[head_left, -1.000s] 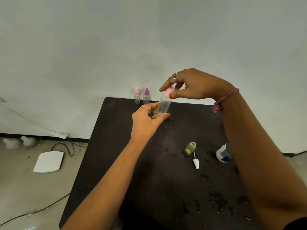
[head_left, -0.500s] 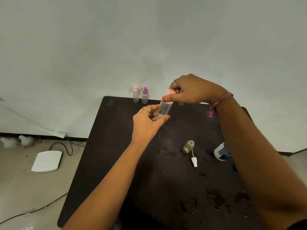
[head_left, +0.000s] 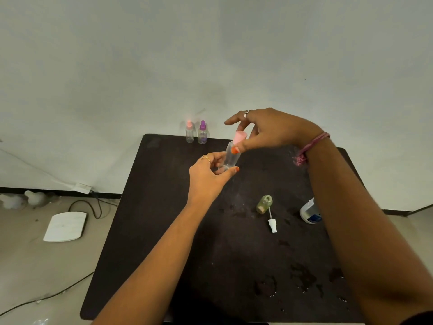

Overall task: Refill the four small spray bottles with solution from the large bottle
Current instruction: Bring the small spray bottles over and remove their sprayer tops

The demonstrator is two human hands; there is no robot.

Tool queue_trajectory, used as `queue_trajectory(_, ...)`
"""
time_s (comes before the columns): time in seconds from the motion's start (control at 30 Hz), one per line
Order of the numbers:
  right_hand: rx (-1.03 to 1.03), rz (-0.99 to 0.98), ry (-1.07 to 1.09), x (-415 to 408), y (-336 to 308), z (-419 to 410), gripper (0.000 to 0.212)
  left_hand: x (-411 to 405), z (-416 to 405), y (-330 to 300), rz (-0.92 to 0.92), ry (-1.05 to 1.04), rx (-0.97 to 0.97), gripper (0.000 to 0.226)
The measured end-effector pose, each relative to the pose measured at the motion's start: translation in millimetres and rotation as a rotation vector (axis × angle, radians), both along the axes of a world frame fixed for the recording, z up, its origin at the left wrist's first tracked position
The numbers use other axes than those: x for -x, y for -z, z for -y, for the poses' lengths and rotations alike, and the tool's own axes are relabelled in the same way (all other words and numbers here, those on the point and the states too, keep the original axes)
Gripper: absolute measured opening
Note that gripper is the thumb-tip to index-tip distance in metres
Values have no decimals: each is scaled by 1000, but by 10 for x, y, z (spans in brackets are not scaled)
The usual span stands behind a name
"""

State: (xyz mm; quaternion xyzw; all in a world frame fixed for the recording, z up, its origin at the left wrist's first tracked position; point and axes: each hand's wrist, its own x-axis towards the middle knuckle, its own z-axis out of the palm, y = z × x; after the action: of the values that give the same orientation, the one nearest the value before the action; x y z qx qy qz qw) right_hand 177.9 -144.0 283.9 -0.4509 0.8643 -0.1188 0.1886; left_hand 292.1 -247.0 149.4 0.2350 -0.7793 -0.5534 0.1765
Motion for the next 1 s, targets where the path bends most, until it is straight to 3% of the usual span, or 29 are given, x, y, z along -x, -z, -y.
queue_trajectory(0.07, 2, -32, 80, -16, 49, 17, 53, -3, -2, 20, -3, 1, -2, 45)
queue_trajectory(0.2, 29, -93, 28, -8, 117, 37, 30, 1, -6, 59, 10, 6, -6, 47)
queue_trajectory(0.3, 14, -22, 5, 23, 103, -3, 46, 1, -4, 90, 27, -8, -18, 47)
queue_trajectory(0.4, 12, -78, 96, 37, 156, 20, 55, -2, -5, 108, 19, -7, -9, 48)
queue_trajectory(0.53, 15, -108, 27, 59, 188, 22, 34, 8, -21, 132, 23, -9, -17, 48)
queue_trajectory(0.63, -13, -44, 6, 76, 160, -25, 52, 18, -30, 157, 37, -23, -28, 48)
queue_trajectory(0.73, -23, -74, 122, 85, 208, -10, 64, 28, -26, 154, 39, -20, -17, 49)
queue_trajectory(1.0, 52, -79, 79, 130, 178, -53, 27, 80, -28, 188, 50, 28, 8, 51)
